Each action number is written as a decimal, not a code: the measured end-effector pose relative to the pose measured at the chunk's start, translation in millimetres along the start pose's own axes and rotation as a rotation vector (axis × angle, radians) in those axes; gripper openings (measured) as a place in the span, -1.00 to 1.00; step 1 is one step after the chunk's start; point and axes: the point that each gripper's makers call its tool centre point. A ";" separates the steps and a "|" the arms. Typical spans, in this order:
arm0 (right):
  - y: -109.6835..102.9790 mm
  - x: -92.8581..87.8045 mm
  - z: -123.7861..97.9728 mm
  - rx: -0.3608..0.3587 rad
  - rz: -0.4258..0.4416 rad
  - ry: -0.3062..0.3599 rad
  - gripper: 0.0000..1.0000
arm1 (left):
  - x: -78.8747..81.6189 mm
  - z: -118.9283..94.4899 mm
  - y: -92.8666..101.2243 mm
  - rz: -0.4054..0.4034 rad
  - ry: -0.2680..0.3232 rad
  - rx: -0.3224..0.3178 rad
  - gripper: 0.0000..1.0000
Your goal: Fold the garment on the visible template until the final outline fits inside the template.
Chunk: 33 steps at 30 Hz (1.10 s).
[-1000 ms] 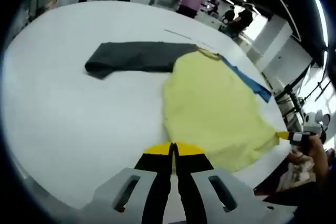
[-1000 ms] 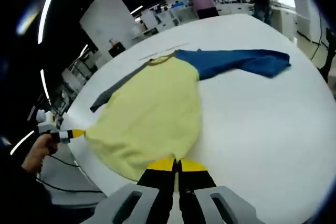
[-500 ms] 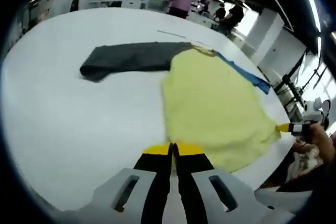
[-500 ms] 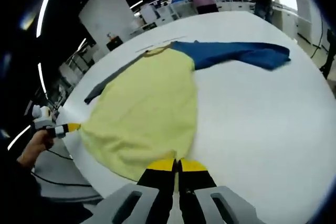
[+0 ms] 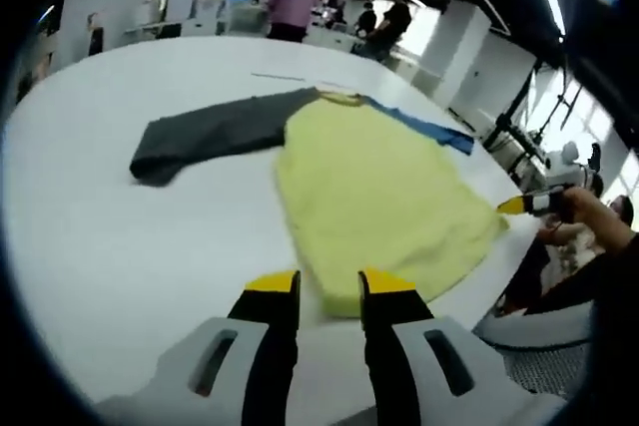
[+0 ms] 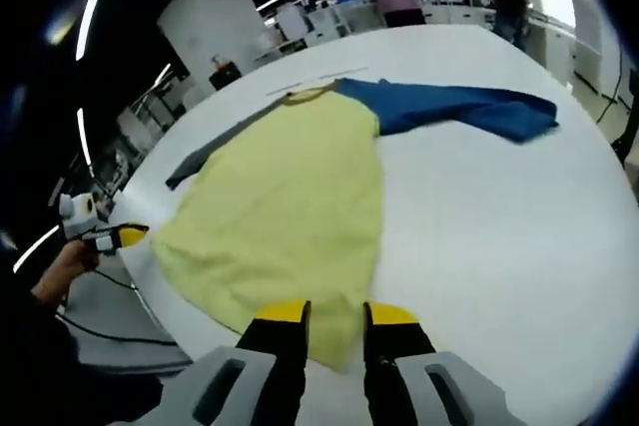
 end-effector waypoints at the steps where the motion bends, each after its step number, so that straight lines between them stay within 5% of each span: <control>1: 0.7 -1.2 -0.7 -0.006 -0.011 -0.007 -0.64 | -1.3 0.8 2.9 0.004 0.003 -0.023 -0.52; 23: 0.7 -25.1 3.0 -0.084 -0.128 -0.101 -0.69 | -22.2 16.4 -9.0 0.132 -0.062 -0.007 -0.65; 33: 1.5 -28.9 5.0 -0.101 -0.125 -0.103 -0.77 | -22.4 21.1 -4.5 0.105 -0.057 -0.034 -0.88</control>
Point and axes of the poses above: the point that each gripper's makers call its tool centre point, and the gripper's own axes: z roughly forward along the fingers, y roughly to its right, x roughly out of its top, and after that the axes turned 3 degrees about -z, right-handed
